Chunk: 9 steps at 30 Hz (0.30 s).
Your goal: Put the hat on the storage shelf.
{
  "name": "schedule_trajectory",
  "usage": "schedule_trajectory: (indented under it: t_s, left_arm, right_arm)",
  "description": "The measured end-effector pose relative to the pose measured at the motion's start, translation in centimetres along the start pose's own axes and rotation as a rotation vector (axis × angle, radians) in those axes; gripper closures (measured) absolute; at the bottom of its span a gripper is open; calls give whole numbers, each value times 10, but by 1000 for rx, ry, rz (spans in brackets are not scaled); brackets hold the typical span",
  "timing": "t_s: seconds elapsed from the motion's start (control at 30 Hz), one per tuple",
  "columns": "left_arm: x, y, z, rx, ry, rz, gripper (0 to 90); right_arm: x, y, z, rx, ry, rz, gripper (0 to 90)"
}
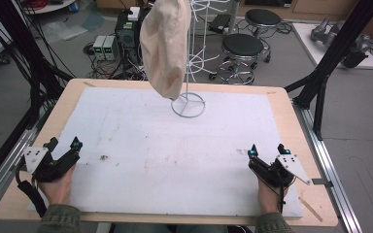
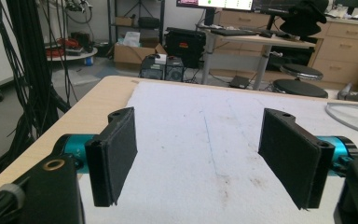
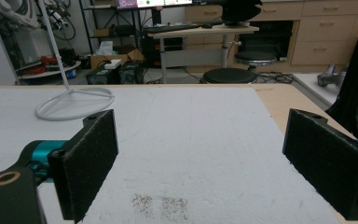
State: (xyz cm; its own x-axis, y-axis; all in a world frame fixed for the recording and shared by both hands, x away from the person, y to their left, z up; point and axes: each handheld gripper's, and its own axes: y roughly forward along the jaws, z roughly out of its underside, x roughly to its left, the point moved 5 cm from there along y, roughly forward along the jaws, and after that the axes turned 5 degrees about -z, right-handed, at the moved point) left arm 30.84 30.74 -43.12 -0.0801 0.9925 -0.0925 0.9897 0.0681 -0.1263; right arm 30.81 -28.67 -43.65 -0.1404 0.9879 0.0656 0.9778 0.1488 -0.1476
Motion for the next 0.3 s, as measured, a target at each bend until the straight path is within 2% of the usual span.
schedule_trajectory:
  t_s: [0.3]
  left_arm:
    - [0,0,0,-1,-3,3,278]
  right_arm:
    - [1,1,0,-2,1,-5,93]
